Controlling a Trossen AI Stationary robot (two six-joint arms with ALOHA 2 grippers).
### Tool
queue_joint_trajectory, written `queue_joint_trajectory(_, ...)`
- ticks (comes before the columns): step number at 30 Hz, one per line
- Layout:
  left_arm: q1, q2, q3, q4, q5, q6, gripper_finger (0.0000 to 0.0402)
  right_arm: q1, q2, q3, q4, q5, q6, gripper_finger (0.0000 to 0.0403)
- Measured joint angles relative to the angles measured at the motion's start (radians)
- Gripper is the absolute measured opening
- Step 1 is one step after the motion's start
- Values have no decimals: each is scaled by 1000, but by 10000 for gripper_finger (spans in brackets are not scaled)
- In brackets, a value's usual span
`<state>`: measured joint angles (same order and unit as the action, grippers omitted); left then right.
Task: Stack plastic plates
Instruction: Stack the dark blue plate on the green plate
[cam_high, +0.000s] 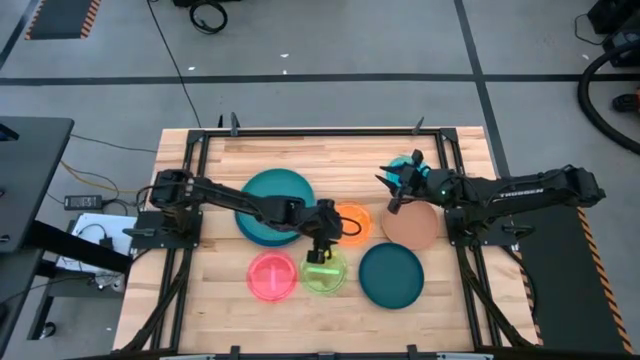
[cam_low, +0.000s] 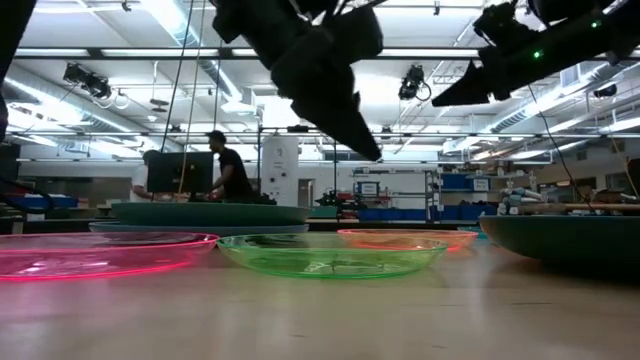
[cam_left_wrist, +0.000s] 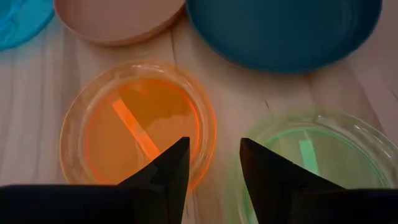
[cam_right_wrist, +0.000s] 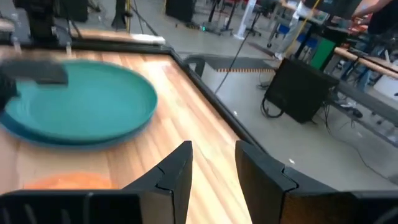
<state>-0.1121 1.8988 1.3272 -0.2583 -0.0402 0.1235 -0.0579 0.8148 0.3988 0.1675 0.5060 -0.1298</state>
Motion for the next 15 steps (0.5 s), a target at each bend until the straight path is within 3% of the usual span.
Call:
queue_joint_trajectory(8, -15, 123, 155, -143, 9, 150, 149, 36, -47, 1, -135, -27, 170, 132)
queue_joint_trajectory(15, -58, 164, 218, -123, 12, 350, 149, 92, -95, 0, -299, -60, 403, 132)
